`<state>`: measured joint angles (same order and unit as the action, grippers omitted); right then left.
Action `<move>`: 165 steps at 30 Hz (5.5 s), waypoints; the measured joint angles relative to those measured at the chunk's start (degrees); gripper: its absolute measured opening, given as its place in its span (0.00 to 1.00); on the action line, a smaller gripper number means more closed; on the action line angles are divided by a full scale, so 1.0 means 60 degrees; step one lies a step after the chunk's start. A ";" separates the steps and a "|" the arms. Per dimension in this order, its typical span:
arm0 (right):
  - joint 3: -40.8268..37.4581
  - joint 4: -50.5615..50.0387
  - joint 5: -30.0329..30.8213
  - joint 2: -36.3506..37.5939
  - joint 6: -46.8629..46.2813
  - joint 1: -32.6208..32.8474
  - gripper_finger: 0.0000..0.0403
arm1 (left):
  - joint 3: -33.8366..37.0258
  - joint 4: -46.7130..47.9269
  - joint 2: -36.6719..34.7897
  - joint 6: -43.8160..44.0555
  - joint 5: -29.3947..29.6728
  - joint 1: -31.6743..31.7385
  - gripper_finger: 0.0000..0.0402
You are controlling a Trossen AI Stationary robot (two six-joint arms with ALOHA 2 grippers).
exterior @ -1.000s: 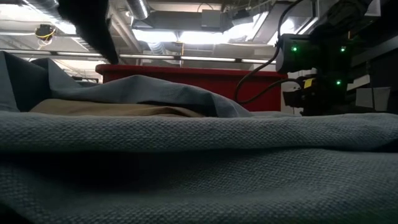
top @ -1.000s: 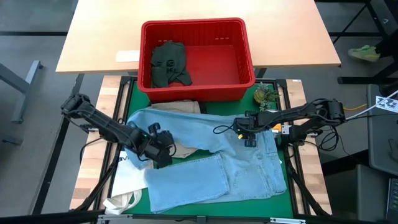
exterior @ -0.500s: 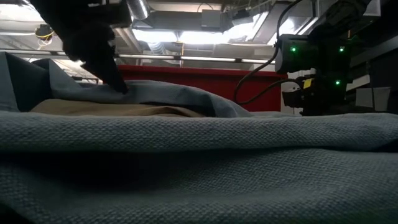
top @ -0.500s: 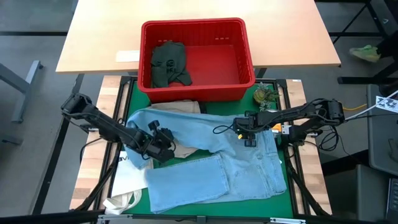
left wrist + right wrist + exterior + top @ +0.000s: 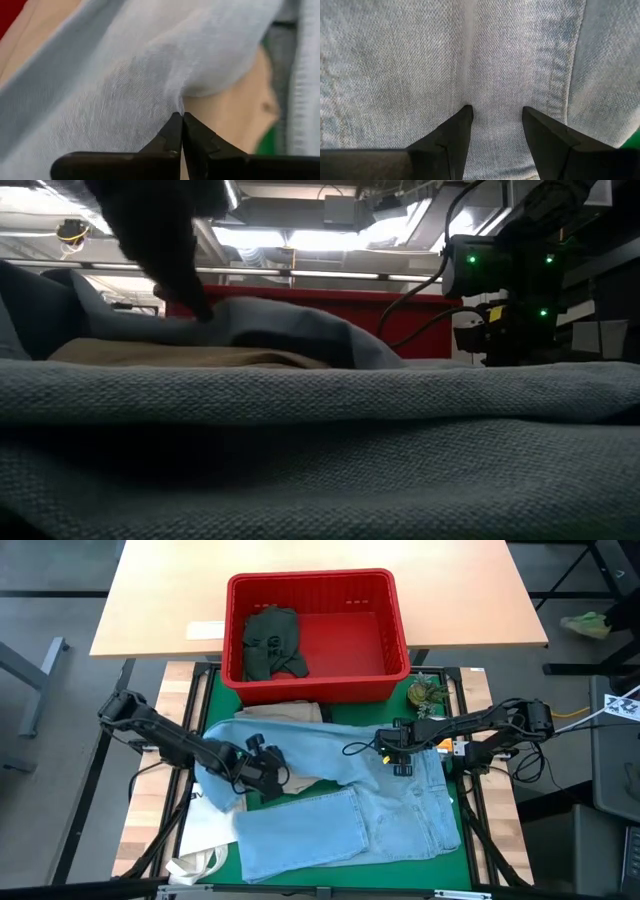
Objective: Fold Laundry from Bin
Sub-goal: Fold the light blue pants
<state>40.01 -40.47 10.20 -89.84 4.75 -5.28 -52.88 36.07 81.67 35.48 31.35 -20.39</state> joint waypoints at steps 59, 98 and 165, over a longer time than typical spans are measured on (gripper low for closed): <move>-0.0044 -0.0474 -0.0397 0.1002 0.0007 0.0000 0.46 | -0.3181 0.5409 0.0329 0.8900 -0.4255 -0.3170 0.33; -0.0044 -0.1035 -0.0397 0.1687 0.0041 0.0000 0.46 | 0.0637 0.3159 0.1228 1.5647 -0.3704 -0.5156 0.33; -0.0033 -0.1016 -0.0331 0.1690 0.0044 0.0004 0.46 | 0.0535 0.3556 0.1198 1.4346 -0.3076 -0.3522 0.51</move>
<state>39.81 -46.57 8.21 -79.70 5.02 -5.26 -49.67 57.41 88.86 121.55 12.90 -41.52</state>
